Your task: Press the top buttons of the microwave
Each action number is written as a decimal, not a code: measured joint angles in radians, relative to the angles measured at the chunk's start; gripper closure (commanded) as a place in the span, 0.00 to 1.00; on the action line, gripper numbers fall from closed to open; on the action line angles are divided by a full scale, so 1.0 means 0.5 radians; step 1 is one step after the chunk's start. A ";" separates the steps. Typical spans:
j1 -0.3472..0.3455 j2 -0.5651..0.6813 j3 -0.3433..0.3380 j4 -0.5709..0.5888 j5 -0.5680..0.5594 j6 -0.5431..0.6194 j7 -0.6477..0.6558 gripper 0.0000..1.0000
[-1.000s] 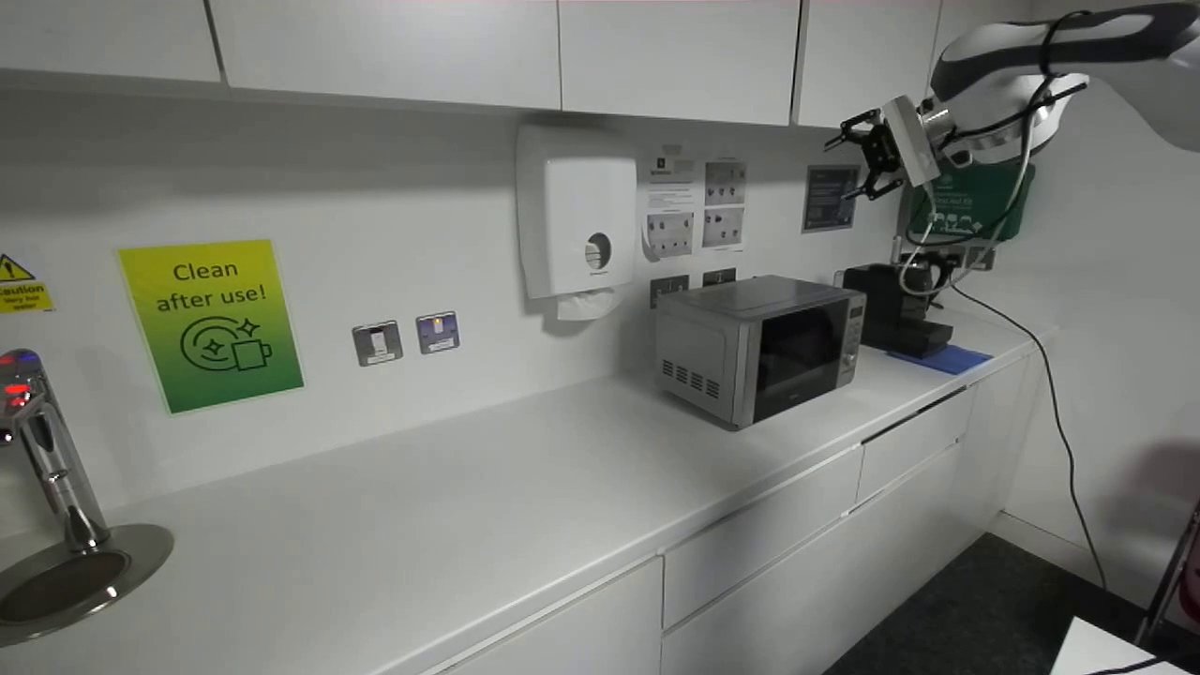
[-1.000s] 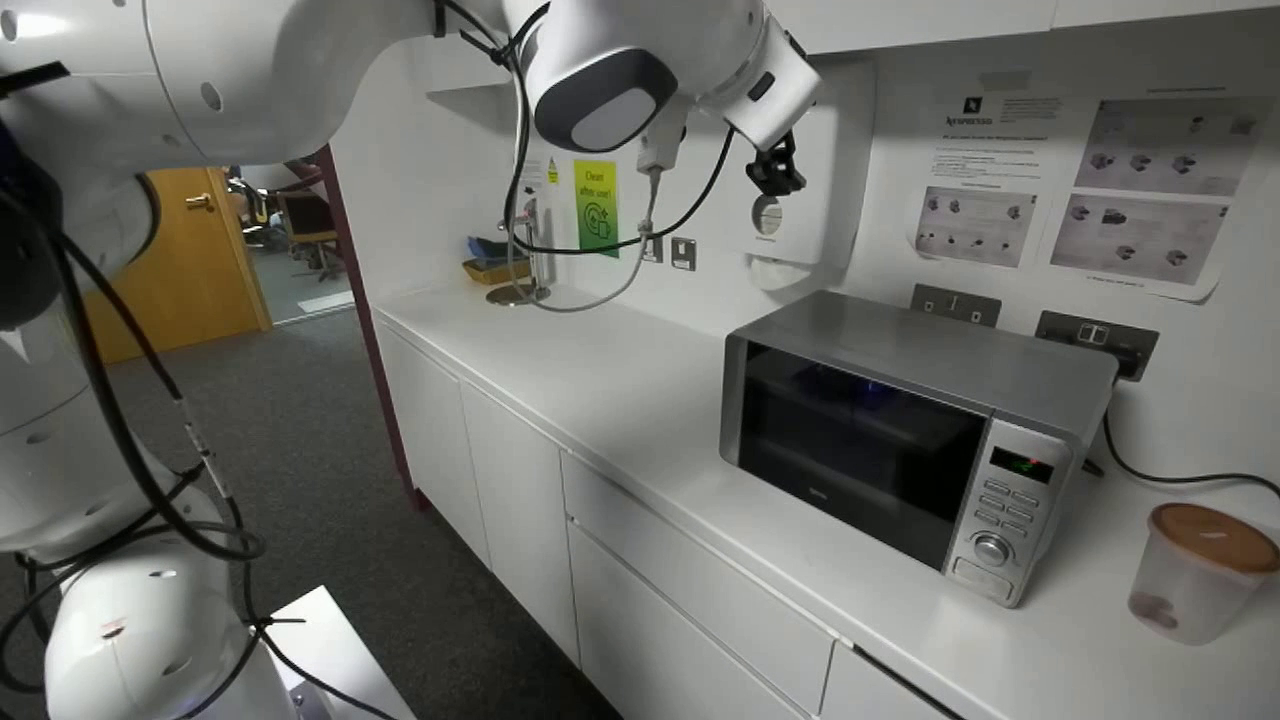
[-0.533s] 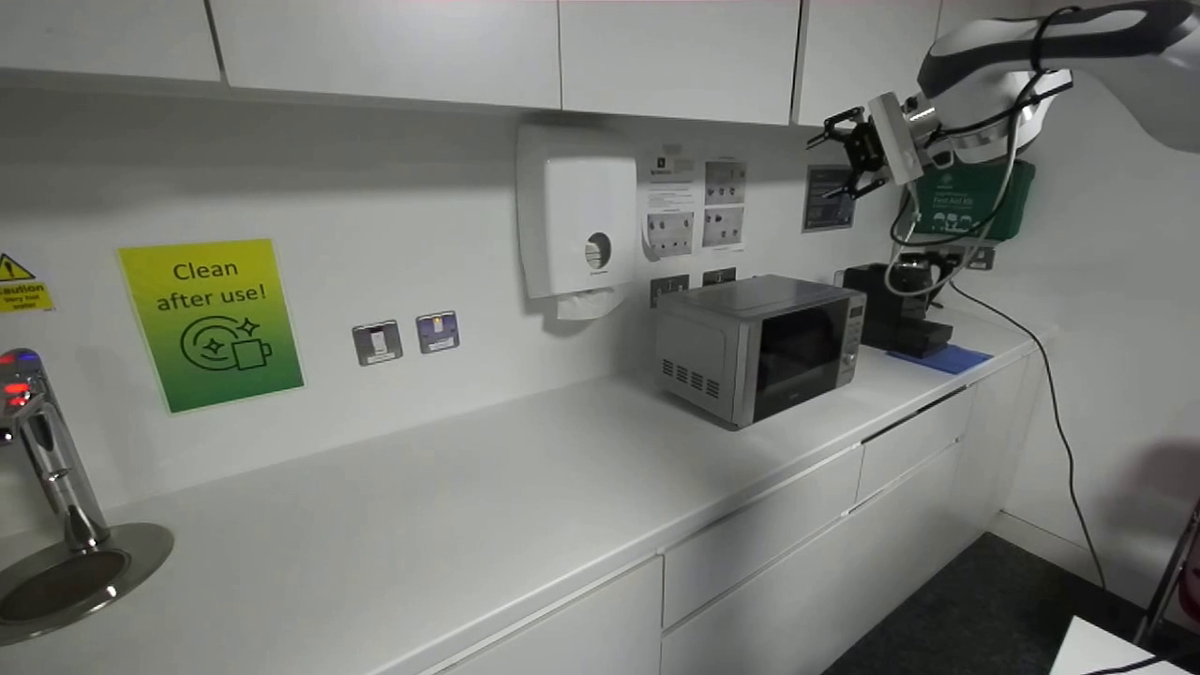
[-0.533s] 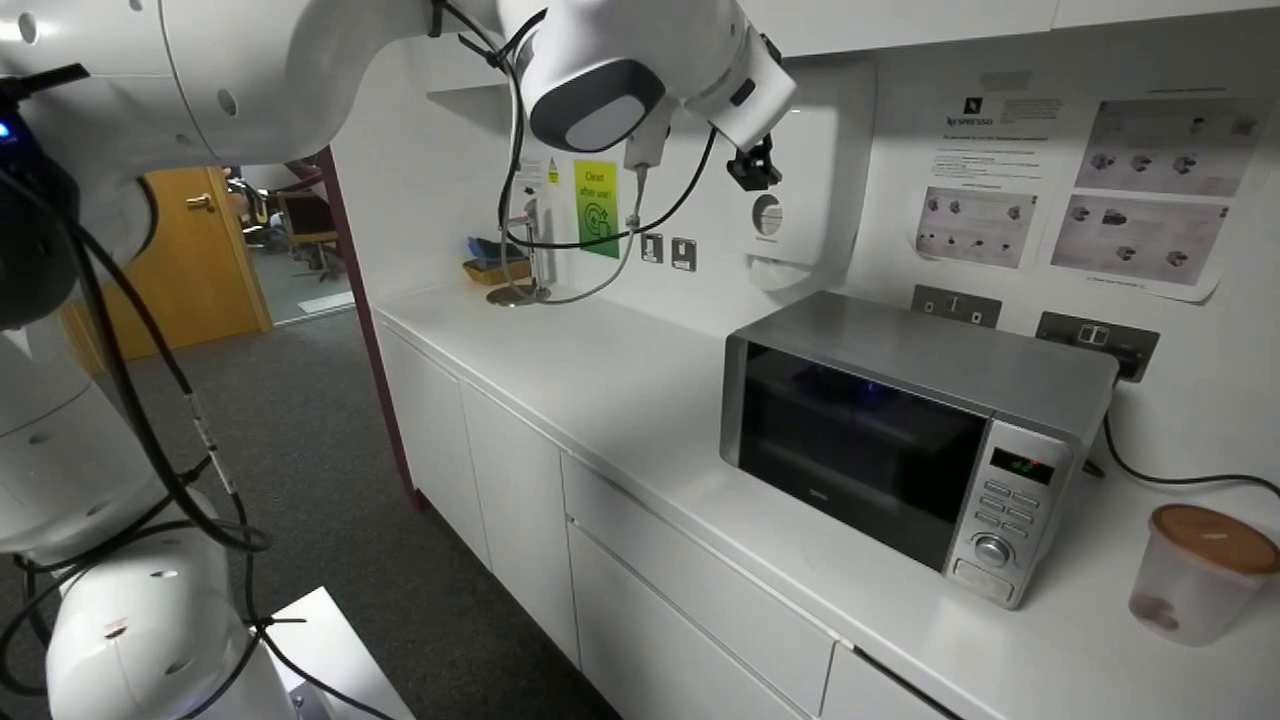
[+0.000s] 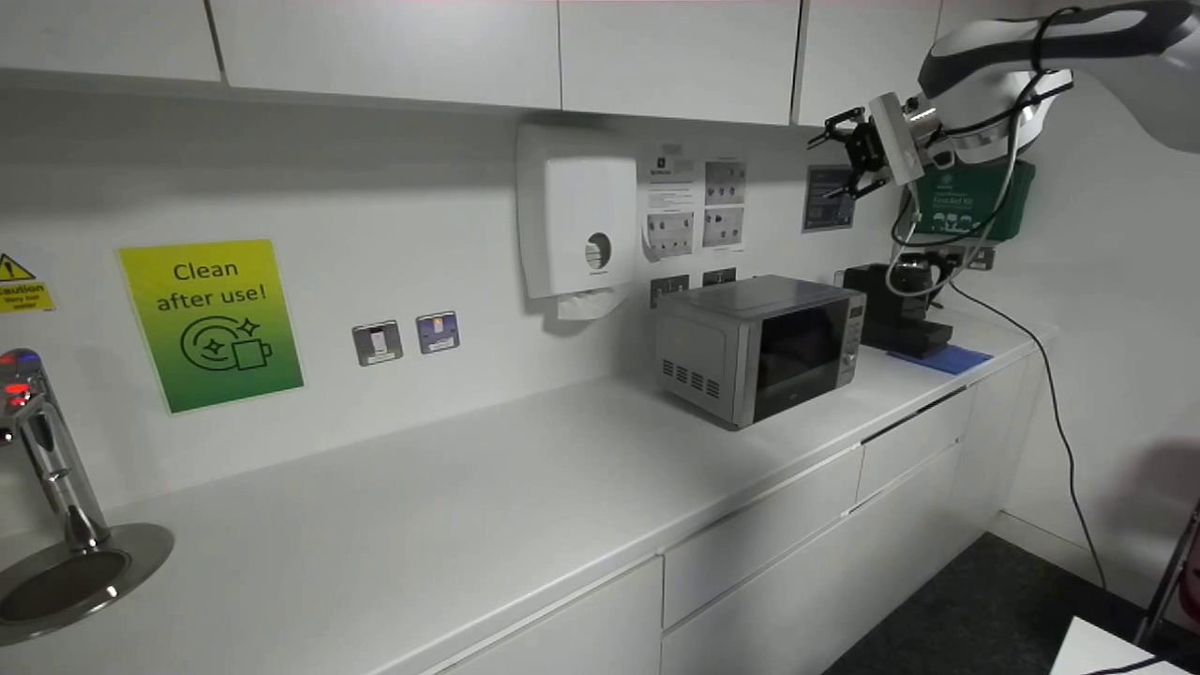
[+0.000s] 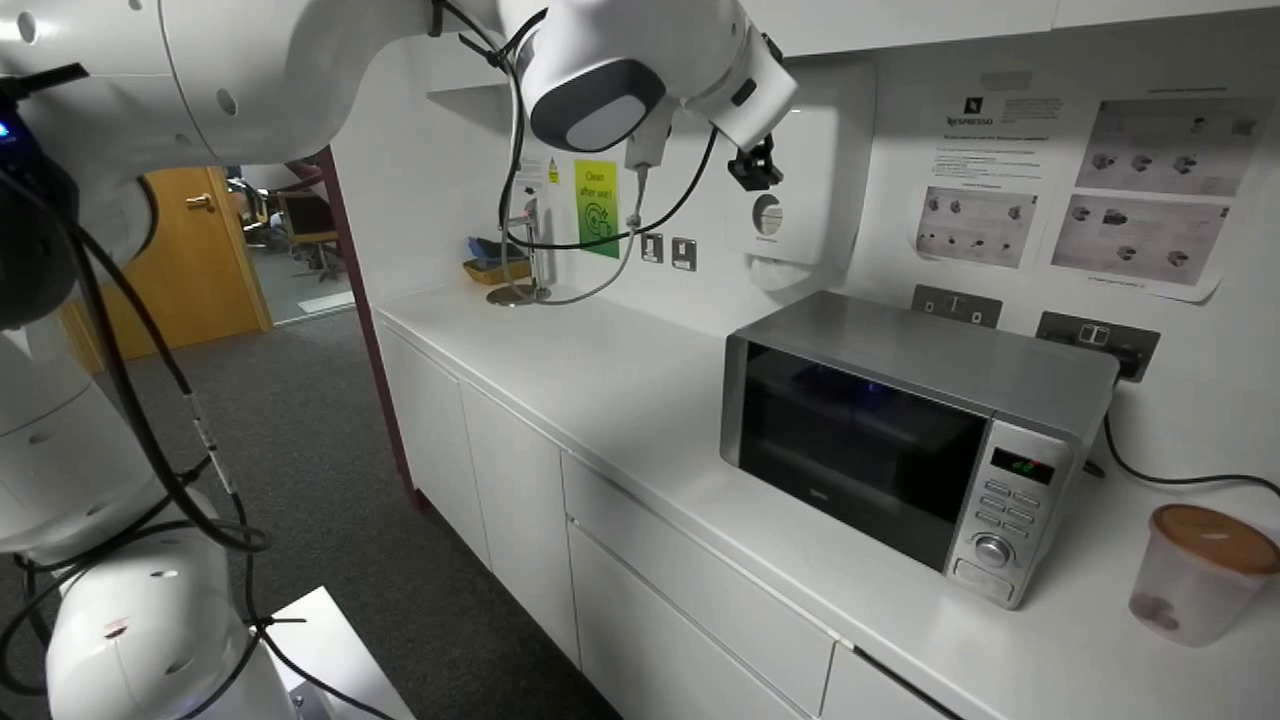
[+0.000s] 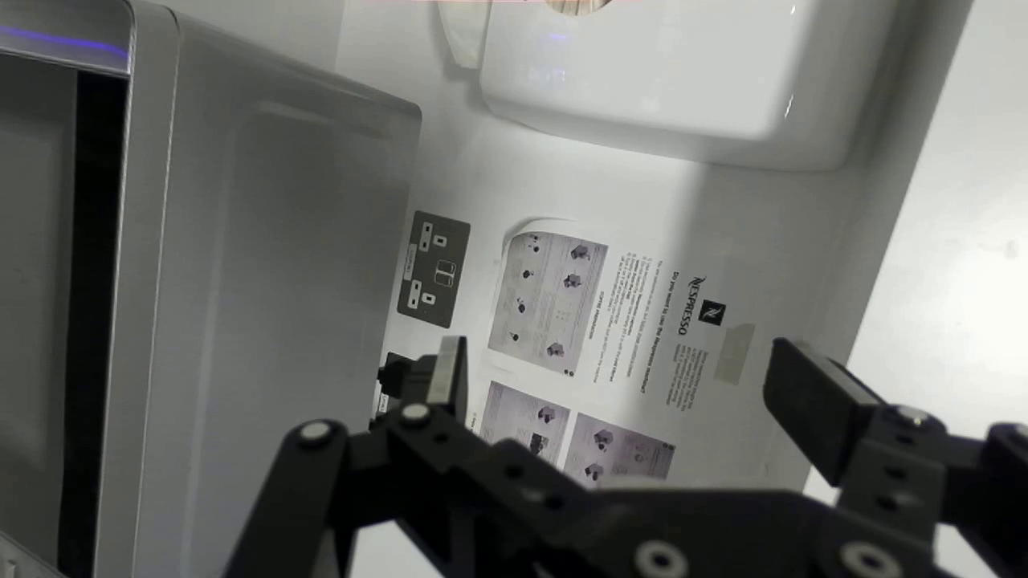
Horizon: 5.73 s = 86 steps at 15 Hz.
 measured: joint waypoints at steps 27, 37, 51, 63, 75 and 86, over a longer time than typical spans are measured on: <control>-0.102 0.087 -0.221 -0.045 0.984 0.001 -0.900 0.00; -0.224 0.357 -0.233 -0.072 1.511 -0.007 -1.715 0.00; -0.308 0.424 -0.235 -0.070 1.620 -0.005 -1.831 0.00; -0.547 0.910 -0.258 0.039 1.651 -0.054 -1.875 0.00; -0.664 1.145 -0.263 0.067 2.158 -0.243 -2.348 0.00; -0.646 1.396 -0.235 0.236 2.218 -0.235 -2.327 0.51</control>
